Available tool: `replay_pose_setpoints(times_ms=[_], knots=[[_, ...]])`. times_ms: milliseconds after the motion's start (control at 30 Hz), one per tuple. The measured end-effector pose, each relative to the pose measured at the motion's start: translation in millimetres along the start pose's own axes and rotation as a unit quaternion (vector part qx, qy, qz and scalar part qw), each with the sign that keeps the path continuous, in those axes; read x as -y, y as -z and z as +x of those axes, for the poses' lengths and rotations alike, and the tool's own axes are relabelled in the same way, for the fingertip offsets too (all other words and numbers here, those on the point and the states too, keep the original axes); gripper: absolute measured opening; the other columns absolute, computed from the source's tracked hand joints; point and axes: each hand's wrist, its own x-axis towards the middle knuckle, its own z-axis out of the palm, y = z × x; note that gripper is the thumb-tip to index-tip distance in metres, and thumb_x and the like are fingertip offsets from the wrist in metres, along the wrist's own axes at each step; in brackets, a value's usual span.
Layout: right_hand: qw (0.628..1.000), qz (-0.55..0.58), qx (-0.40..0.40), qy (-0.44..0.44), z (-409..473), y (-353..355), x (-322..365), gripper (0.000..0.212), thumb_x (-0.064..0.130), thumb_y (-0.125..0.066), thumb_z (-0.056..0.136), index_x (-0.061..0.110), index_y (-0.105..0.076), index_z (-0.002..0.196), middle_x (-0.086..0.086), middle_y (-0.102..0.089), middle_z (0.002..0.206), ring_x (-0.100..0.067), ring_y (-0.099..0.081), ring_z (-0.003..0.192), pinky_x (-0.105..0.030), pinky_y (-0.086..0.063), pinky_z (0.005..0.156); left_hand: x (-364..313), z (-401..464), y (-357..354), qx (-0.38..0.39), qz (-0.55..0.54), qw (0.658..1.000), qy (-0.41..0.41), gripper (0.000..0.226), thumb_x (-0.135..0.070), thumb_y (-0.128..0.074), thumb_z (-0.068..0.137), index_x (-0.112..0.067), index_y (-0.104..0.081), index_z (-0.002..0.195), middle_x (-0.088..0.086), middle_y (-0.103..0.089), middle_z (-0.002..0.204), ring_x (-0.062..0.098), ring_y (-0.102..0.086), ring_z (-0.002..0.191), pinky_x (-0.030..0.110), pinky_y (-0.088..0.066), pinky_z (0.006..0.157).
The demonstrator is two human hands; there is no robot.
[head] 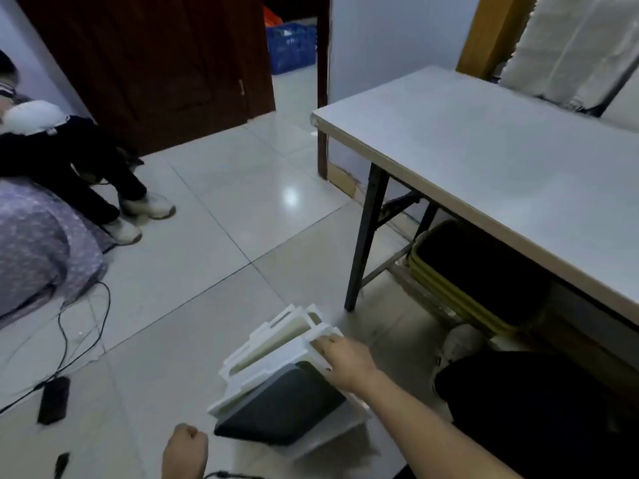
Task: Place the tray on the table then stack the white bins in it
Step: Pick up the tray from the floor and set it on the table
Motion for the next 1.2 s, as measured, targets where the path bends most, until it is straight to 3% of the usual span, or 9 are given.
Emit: replay_pose_setpoints(times_ms=[133,267,433,600,833,1000,1100,1200], knots=[[0.999,-0.014,0.037,0.002,5,-28,1,0.036,0.024,-0.058,0.086,0.018,-0.053,0.12,-0.004,-0.054,0.124,-0.027,-0.058,0.108,-0.041,-0.052,0.086,17,-11,-35,0.059,-0.059,0.995,0.053,0.019,0.001,-0.06,0.08,-0.002,-0.057,0.099,0.023,-0.064,0.109,0.036,-0.057,0.109,0.037,-0.038,0.097],[0.997,-0.044,0.056,0.016,13,-39,1,0.03,0.026,-0.058,0.087,0.017,-0.058,0.116,-0.004,-0.061,0.116,-0.024,-0.061,0.105,-0.04,-0.053,0.088,14,-7,-60,0.093,-0.109,0.986,0.088,0.031,-0.002,-0.067,0.076,-0.001,-0.059,0.106,0.02,-0.067,0.111,0.035,-0.06,0.104,0.041,-0.046,0.094],[0.995,-0.051,0.077,0.024,19,-48,9,0.032,0.026,-0.057,0.089,0.016,-0.057,0.119,-0.008,-0.065,0.114,-0.026,-0.064,0.103,-0.038,-0.053,0.088,4,-4,-69,0.065,-0.132,0.985,0.088,0.036,-0.007,-0.065,0.08,-0.002,-0.064,0.115,0.024,-0.066,0.114,0.041,-0.059,0.107,0.043,-0.047,0.091],[0.995,-0.058,0.084,0.017,24,-51,16,0.034,0.021,-0.051,0.093,0.014,-0.052,0.126,-0.012,-0.064,0.115,-0.031,-0.063,0.104,-0.039,-0.051,0.084,3,-11,-70,0.044,-0.147,0.985,0.081,0.02,0.0,-0.055,0.086,0.009,-0.064,0.101,0.03,-0.066,0.103,0.039,-0.06,0.093,0.035,-0.043,0.074],[0.999,-0.016,0.025,0.029,10,-45,5,0.029,0.024,-0.052,0.092,0.025,-0.056,0.121,-0.004,-0.068,0.112,-0.025,-0.066,0.099,-0.042,-0.056,0.085,-2,-31,-60,-0.022,-0.106,0.994,-0.015,0.018,-0.003,-0.051,0.088,0.006,-0.066,0.092,0.025,-0.068,0.088,0.041,-0.062,0.088,0.039,-0.046,0.071],[0.995,0.066,-0.067,0.041,-12,-28,-3,0.024,0.034,-0.05,0.095,0.027,-0.059,0.116,0.004,-0.068,0.113,-0.013,-0.065,0.103,-0.037,-0.054,0.092,-12,-59,-31,-0.099,-0.14,0.979,-0.108,0.013,-0.009,-0.055,0.09,-0.004,-0.067,0.095,0.016,-0.067,0.084,0.035,-0.06,0.085,0.034,-0.038,0.067],[0.982,0.108,-0.146,0.049,-20,-7,-2,0.022,0.034,-0.046,0.097,0.024,-0.06,0.111,0.004,-0.068,0.107,-0.01,-0.066,0.095,-0.032,-0.056,0.086,-30,-76,-8,-0.122,-0.154,0.965,-0.176,0.018,-0.022,-0.049,0.096,-0.013,-0.058,0.084,0.011,-0.058,0.066,0.033,-0.053,0.068,0.036,-0.038,0.06],[0.96,0.161,-0.227,0.036,-23,19,1,0.026,0.032,-0.041,0.099,0.016,-0.06,0.107,0.0,-0.063,0.097,-0.016,-0.063,0.083,-0.038,-0.055,0.073,-71,-95,17,-0.17,-0.184,0.942,-0.222,0.031,-0.031,-0.039,0.097,-0.006,-0.048,0.08,0.015,-0.052,0.063,0.032,-0.048,0.063,0.04,-0.039,0.06]])
